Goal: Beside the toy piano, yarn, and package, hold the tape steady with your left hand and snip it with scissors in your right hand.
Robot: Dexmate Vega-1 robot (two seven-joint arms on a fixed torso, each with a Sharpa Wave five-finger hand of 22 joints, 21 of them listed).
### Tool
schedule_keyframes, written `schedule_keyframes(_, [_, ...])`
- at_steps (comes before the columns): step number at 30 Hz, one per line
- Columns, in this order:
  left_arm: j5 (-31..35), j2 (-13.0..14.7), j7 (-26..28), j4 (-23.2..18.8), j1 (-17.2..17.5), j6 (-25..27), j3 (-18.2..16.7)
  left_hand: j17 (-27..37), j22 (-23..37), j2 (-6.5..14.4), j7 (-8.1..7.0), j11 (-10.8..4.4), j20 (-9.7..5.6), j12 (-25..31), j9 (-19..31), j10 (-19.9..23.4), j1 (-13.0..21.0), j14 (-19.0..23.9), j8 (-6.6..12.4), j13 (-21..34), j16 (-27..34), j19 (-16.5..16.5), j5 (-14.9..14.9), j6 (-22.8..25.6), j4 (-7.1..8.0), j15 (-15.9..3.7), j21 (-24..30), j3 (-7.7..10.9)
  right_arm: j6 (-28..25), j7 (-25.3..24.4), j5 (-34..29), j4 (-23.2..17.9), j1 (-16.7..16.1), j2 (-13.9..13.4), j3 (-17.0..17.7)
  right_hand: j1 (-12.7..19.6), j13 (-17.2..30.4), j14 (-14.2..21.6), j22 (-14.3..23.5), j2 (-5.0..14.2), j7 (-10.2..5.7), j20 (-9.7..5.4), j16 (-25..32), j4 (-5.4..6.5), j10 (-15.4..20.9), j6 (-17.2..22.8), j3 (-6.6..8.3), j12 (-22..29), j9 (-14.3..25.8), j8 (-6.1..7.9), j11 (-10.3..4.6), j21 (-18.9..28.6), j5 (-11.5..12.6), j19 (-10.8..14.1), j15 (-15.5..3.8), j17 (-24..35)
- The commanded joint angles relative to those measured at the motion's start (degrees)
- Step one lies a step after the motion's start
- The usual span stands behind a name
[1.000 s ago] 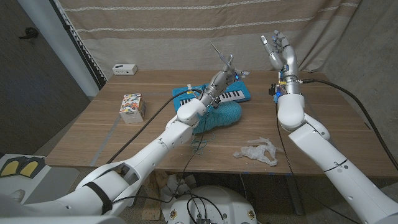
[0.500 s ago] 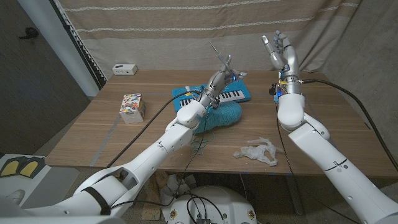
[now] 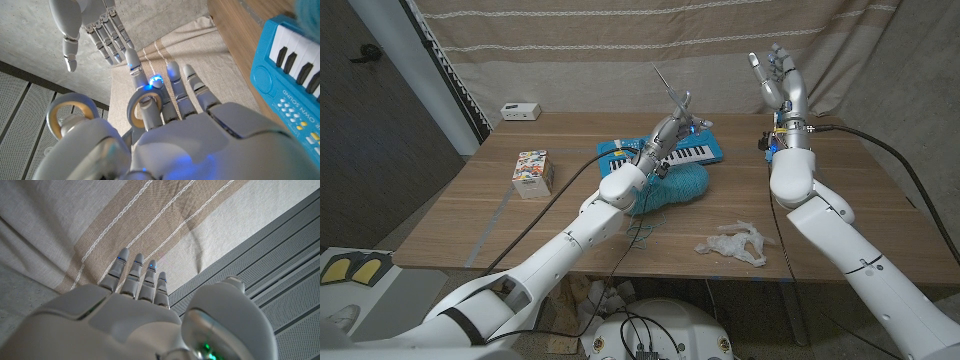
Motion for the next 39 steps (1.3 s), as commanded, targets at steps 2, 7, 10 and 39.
schedule_keyframes(2, [0.1, 1.6, 0.7, -2.8, 0.5, 1.0, -0.6, -0.6, -0.1, -2.3, 2.38, -3.22, 1.08, 8.1, -0.1, 4.2, -3.3, 1.1, -0.33, 0.1, -0.4, 0.1, -0.3, 0.1, -5.13, -5.14, -0.3, -6.84, -0.1, 0.3, -0.1, -0.7, -0.5, -0.5, 0.6, -0.4, 0.0, 0.0, 0.1, -0.04, 0.04, 0.48, 0.0, -0.06, -0.1, -0.5, -0.51, 0.1, 0.2, -0.02, 0.21, -0.3, 0.1, 0.0, 0.63, 0.1])
schedule_keyframes(7, [0.0, 2.7, 0.8, -5.0, 1.1, 2.3, -0.6, -0.7, -0.2, -2.3, 2.62, -3.03, 1.15, 8.2, -0.1, 4.8, -3.8, 1.5, -0.41, 0.1, -0.2, 0.1, -0.4, 0.3, -5.09, -4.79, -0.5, -6.82, -0.6, 0.4, 0.0, -1.0, -0.9, -0.7, 1.0, -0.6, 0.0, -0.1, 0.1, -0.04, 0.03, 0.56, 0.0, -0.06, -0.4, -0.8, -0.54, 0.0, 0.2, -0.09, 0.43, -0.6, 0.1, -0.1, 0.72, 0.1])
schedule_keyframes(10, [-0.7, 3.1, 0.3, -6.1, 1.6, 2.6, -0.7, -0.9, -0.3, -2.3, 2.64, -3.02, 1.11, 8.2, -0.1, 5.2, -4.0, 1.8, -0.4, 0.1, -0.3, 0.3, -0.4, 0.5, -5.12, -4.78, -0.5, -6.79, -0.3, 0.4, 0.2, -0.9, -1.1, -0.8, 1.2, -0.7, 0.0, -0.2, 0.1, -0.01, 0.06, 0.58, -0.1, -0.07, -0.7, -1.0, -0.57, -0.1, 0.2, -0.11, 1.0, -0.8, 0.1, -0.1, 0.78, 0.1])
schedule_keyframes(39, [-5.9, 14.4, 2.7, -25.1, 7.3, 16.0, -4.7, -2.1, -0.6, -2.0, 2.47, -3.07, 0.68, 8.2, -0.1, 8.2, -2.2, 4.9, -0.69, 0.1, 0.4, 1.3, 0.8, 2.0, -6.58, -5.21, -0.6, -6.21, 3.2, -0.3, 1.9, 1.7, -1.9, -0.8, 3.4, -1.3, 0.0, -1.4, 0.1, 0.17, -0.07, 0.5, -0.4, -0.15, -1.4, -2.0, -0.6, -0.3, 0.2, -0.19, 0.84, -2.0, 0.1, -0.4, 1.12, 0.1])
